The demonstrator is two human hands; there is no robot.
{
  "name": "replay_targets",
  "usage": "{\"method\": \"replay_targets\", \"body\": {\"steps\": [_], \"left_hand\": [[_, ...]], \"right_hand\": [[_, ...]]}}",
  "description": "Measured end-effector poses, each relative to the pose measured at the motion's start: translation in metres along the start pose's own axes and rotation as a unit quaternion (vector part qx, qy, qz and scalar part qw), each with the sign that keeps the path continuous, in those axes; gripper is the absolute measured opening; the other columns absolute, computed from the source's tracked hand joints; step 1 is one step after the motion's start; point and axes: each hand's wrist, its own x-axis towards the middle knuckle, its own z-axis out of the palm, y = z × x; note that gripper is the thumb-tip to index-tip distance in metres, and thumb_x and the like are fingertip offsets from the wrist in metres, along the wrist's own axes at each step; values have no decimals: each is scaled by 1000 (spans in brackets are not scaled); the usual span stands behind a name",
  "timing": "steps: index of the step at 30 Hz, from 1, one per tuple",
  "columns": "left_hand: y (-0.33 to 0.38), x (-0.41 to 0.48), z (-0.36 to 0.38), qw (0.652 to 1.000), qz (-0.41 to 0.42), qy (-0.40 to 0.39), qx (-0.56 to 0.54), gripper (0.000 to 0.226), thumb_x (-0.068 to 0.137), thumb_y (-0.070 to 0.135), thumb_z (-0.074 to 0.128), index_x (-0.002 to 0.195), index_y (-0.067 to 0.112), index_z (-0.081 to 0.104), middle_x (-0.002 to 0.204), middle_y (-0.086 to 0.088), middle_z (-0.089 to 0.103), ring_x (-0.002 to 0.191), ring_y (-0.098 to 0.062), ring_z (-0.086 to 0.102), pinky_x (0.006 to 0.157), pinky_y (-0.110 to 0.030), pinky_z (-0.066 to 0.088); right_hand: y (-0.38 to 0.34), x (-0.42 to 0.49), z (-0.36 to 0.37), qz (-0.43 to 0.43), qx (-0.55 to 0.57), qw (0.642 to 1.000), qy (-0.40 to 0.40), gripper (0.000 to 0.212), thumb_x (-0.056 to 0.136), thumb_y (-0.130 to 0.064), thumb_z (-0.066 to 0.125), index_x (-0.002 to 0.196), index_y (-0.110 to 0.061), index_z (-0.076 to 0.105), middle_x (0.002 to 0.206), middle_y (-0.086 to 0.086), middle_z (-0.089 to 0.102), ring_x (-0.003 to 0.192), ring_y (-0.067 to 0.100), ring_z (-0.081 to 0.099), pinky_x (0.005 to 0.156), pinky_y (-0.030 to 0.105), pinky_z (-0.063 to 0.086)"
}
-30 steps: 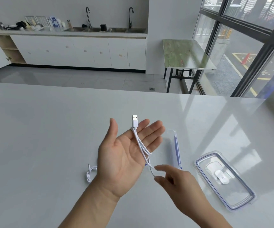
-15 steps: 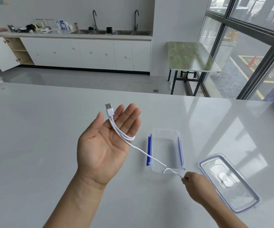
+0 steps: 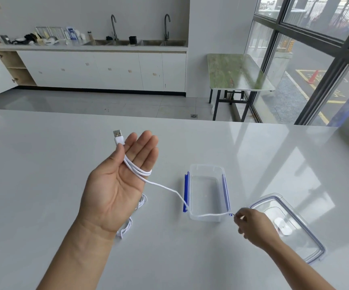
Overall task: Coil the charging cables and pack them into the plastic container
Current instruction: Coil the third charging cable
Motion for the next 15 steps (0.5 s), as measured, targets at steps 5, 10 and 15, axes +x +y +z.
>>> {"method": "replay_targets", "body": {"steps": [5,10,15], "left_hand": [[-20,0,9,998,-29,-10,63,28,93,17,44,104,3,65,112,-20,74,109,-33,71,89,-40,59],[-37,-3,19,996,-55,-40,59,30,94,16,43,101,0,68,112,-23,73,107,-36,71,87,-41,60],[-45,-4,25,993,-77,-52,67,28,96,16,43,109,1,62,116,-24,71,111,-35,69,88,-39,60]], "right_hand": [[-32,-25,5,-85,78,993,-5,54,78,5,49,117,-27,66,115,-2,67,106,16,62,89,28,49],[-87,-64,-20,-236,103,965,55,59,72,0,55,119,-34,65,117,-19,59,110,7,52,91,29,49],[-127,-101,-40,-330,408,824,-213,29,95,-31,60,122,-24,69,126,-10,69,123,6,58,103,26,46]]}}
